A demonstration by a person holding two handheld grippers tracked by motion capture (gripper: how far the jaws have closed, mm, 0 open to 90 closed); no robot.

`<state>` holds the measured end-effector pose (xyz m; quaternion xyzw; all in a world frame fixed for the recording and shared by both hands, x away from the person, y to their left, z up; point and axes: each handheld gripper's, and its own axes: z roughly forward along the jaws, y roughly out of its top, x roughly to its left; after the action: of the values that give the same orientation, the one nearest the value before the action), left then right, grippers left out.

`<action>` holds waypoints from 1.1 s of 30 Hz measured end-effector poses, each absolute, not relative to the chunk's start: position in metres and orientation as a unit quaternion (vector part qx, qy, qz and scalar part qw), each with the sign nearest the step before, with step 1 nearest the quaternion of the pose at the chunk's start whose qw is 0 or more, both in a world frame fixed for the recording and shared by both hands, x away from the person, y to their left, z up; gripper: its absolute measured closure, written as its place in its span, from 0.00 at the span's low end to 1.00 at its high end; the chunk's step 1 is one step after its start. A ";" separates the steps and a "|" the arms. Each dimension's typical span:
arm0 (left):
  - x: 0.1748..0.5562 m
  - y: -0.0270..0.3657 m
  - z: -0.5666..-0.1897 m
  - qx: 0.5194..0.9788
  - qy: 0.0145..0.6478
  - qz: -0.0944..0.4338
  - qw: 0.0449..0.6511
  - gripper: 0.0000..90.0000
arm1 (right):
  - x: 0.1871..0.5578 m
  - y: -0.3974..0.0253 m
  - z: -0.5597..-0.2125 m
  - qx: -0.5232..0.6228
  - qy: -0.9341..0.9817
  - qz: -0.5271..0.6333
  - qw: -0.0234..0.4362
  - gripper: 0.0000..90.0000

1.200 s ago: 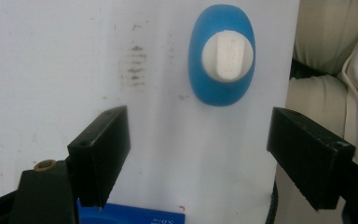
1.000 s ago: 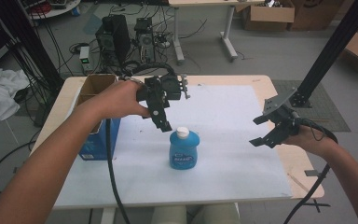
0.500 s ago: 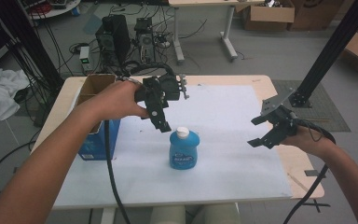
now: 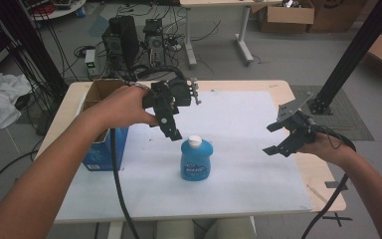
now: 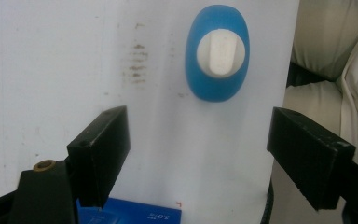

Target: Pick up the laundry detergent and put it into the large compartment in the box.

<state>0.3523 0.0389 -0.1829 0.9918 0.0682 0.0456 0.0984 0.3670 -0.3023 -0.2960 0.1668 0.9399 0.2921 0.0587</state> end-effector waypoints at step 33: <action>0.346 -0.001 -0.207 0.994 0.060 0.028 0.088 0.21 | 0.365 -0.299 -0.299 0.163 0.941 0.290 0.057 0.18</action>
<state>0.3463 -0.0008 -0.2069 0.9939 0.0601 0.0281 0.0877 0.3646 -0.2990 -0.2991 0.1631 0.9412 0.2903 0.0568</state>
